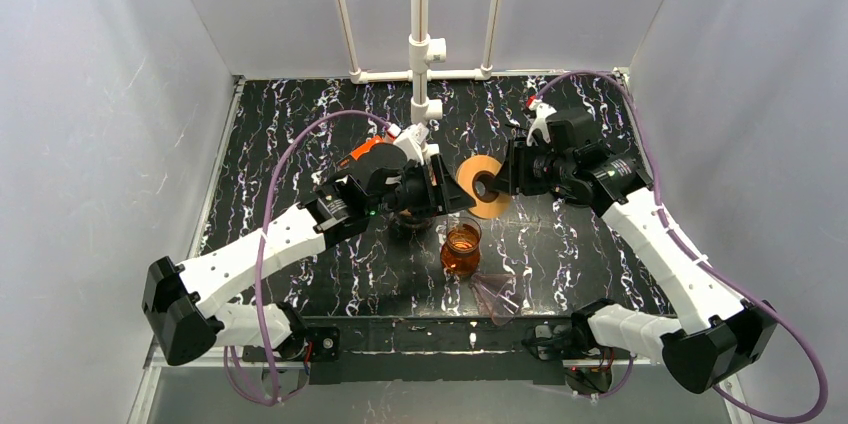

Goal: Place the coffee filter in the dripper
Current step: Pick up the dripper holder from the center of the board.

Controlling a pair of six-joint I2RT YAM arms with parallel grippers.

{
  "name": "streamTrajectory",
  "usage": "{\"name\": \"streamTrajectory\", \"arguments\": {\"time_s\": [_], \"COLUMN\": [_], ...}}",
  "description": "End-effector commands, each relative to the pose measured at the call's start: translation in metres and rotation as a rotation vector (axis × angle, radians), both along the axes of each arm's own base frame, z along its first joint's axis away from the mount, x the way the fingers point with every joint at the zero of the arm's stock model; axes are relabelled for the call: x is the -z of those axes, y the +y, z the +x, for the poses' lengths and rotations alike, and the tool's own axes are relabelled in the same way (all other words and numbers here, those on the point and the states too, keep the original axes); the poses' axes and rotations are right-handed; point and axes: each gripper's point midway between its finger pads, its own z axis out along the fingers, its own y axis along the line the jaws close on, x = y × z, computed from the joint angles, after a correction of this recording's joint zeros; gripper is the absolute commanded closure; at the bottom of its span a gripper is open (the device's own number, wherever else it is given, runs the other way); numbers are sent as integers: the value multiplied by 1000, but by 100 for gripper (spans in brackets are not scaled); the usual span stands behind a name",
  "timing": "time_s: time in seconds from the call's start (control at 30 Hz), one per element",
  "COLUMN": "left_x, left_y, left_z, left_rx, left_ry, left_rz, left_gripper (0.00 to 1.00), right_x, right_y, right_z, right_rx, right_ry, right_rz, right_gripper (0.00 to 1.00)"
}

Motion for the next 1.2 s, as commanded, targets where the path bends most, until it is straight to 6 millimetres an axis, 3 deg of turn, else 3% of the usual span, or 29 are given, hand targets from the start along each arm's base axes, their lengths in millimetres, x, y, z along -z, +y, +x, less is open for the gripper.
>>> {"name": "streamTrajectory", "arguments": {"time_s": [0.0,0.17,0.27,0.37,0.53,0.6,0.67,0.9,1.0,1.17], "left_x": [-28,-22,-19,-18,-15,-15,-14,-8,0,7], "left_y": [-4,-3,4,7,9,10,12,20,29,41], "left_z": [14,20,23,21,13,10,6,-11,-20,-33], "left_rx": [-50,-83,-125,-137,-110,-98,-88,-51,-43,-27], "left_ry": [-86,-79,-83,-83,-66,-61,-49,-16,3,23], "left_rz": [-45,-40,-45,-58,-51,-55,-59,-56,-42,-30], "left_gripper": [51,63,78,100,100,100,100,100,100,100], "right_x": [-17,-16,-14,-10,-8,-9,-10,-11,-11,-14], "right_y": [10,13,13,13,13,13,13,14,11,8], "right_z": [-4,-6,-7,-7,-4,-2,0,-1,-1,-2], "right_rx": [-20,-29,-27,-28,-25,-17,-8,4,28,37], "right_ry": [-40,-28,-28,-19,-23,-28,-32,-37,-47,-68], "right_rz": [80,97,99,97,93,91,95,123,124,130], "right_gripper": [99,99,99,94,76,56,46,23,8,2]}}
